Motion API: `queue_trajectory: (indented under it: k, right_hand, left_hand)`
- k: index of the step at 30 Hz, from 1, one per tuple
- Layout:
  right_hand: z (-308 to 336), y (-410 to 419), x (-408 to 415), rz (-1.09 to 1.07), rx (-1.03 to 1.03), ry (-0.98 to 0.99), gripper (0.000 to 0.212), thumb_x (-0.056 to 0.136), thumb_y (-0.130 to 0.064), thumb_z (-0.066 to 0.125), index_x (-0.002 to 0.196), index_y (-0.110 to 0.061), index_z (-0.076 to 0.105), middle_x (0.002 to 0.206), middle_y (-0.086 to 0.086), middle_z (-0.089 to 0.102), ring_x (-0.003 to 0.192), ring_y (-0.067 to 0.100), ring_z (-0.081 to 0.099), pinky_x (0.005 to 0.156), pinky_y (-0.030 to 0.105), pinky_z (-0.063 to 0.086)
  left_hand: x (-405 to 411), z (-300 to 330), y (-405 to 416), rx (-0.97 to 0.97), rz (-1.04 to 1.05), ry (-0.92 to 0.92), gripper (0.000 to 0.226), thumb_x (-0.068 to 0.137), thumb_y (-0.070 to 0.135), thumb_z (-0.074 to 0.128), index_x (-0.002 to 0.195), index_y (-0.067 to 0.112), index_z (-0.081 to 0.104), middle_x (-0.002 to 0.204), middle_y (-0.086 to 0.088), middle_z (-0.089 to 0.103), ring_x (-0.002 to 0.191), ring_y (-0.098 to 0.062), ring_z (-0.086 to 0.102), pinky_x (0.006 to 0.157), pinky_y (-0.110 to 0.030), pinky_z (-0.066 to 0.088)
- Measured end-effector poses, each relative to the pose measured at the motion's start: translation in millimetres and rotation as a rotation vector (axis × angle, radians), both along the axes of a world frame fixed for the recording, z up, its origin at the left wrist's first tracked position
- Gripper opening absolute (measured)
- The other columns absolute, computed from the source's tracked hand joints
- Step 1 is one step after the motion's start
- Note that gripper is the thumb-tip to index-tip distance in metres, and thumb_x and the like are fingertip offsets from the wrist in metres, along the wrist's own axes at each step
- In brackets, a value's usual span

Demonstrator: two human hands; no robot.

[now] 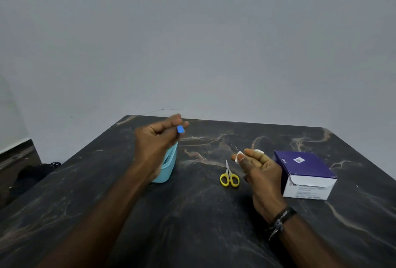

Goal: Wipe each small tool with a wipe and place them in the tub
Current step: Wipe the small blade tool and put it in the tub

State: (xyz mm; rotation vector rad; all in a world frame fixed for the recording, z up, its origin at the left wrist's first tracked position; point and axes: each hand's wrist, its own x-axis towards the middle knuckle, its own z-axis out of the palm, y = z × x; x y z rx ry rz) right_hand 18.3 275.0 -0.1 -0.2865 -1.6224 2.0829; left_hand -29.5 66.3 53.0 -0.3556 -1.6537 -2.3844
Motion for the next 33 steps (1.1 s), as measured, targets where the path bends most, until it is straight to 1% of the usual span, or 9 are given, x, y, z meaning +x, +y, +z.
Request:
queue_trajectory:
  k: [4,7,10,16,19,22,25,30,33]
  right_hand:
    - [0.5,-2.3,2.4,0.023,0.019,-0.004,0.029,0.086,0.0,0.067,0.114,0.002,0.06,0.093,0.012,0.073,0.06,-0.003,0.068,0.047,0.008,0.044]
    - [-0.2,-2.8,3.0,0.027,0.03,-0.012,0.03,0.086,0.0,0.067,0.115,0.002,0.06,0.092,0.01,0.073,0.06,-0.002,0.068,0.046,0.008,0.044]
    - [-1.4,-4.3,2.6,0.03,0.05,-0.024,0.032,0.086,-0.001,0.068,0.116,0.002,0.06,0.091,0.009,0.075,0.061,-0.001,0.069,0.046,0.009,0.044]
    - [-6.4,-3.9,0.2,0.052,0.095,-0.034,0.028,0.085,-0.004,0.069,0.112,-0.002,0.061,0.081,0.003,0.077,0.072,0.007,0.073,0.054,0.016,0.053]
    - [-9.5,-4.0,-1.0,0.061,0.111,-0.044,0.029,0.085,-0.004,0.069,0.112,-0.003,0.061,0.084,0.003,0.078,0.083,0.018,0.075,0.073,0.031,0.059]
    - [-10.3,-4.2,-1.3,0.072,0.121,-0.034,0.028,0.086,-0.004,0.069,0.112,-0.003,0.061,0.084,0.006,0.078,0.083,0.022,0.075,0.076,0.039,0.058]
    - [-10.3,-5.1,-1.6,0.076,0.138,-0.03,0.027,0.086,-0.005,0.069,0.112,-0.005,0.061,0.084,0.005,0.078,0.083,0.022,0.075,0.08,0.044,0.057]
    - [-11.2,-5.6,-1.6,0.085,0.161,-0.024,0.028,0.085,-0.007,0.07,0.111,-0.006,0.061,0.086,0.006,0.078,0.086,0.022,0.074,0.085,0.047,0.057]
    - [-10.4,-6.6,-0.6,0.087,0.153,-0.017,0.028,0.085,-0.005,0.07,0.111,-0.005,0.061,0.085,0.006,0.078,0.086,0.022,0.075,0.085,0.048,0.056]
  left_hand:
    - [-12.7,15.3,-31.8,0.112,0.053,-0.069,0.014,0.085,-0.011,0.057,0.09,-0.006,0.069,0.111,-0.018,0.07,0.099,-0.032,0.07,0.09,-0.037,0.056]
    - [-19.2,23.2,-47.9,0.096,0.043,-0.107,0.012,0.089,0.0,0.061,0.097,-0.007,0.067,0.106,-0.017,0.071,0.096,-0.03,0.071,0.079,-0.031,0.06]
    - [-27.5,20.3,-56.5,-0.207,0.051,-0.085,0.016,0.082,-0.003,0.069,0.098,-0.004,0.07,0.113,-0.016,0.068,0.097,-0.025,0.072,0.067,-0.023,0.059]
    - [-35.9,16.6,-56.7,-0.684,0.028,-0.108,0.042,0.07,-0.015,0.075,0.108,-0.002,0.064,0.086,-0.022,0.07,0.073,-0.028,0.073,0.064,-0.032,0.061]
    - [-42.0,10.9,-50.9,-0.882,0.127,-0.074,0.034,0.068,-0.014,0.077,0.098,-0.001,0.066,0.07,-0.017,0.069,0.061,-0.02,0.071,0.06,-0.033,0.06]
    - [-48.6,8.2,-44.3,-1.098,0.248,-0.051,0.023,0.063,-0.001,0.084,0.079,0.008,0.07,0.065,-0.006,0.07,0.056,-0.02,0.07,0.06,-0.037,0.06]
    - [-49.7,11.1,-39.9,-1.33,0.394,-0.015,0.017,0.06,0.007,0.084,0.071,0.013,0.072,0.064,0.002,0.065,0.058,-0.012,0.059,0.051,-0.024,0.044]
    - [-58.3,11.7,-34.9,-1.535,0.321,-0.211,0.021,0.056,0.008,0.083,0.07,0.008,0.068,0.066,-0.006,0.07,0.062,-0.021,0.069,0.063,-0.034,0.059]
    - [-59.9,10.7,-28.0,-1.617,0.278,-0.254,0.018,0.059,0.006,0.081,0.069,0.007,0.065,0.064,-0.005,0.068,0.064,-0.02,0.069,0.068,-0.033,0.059]
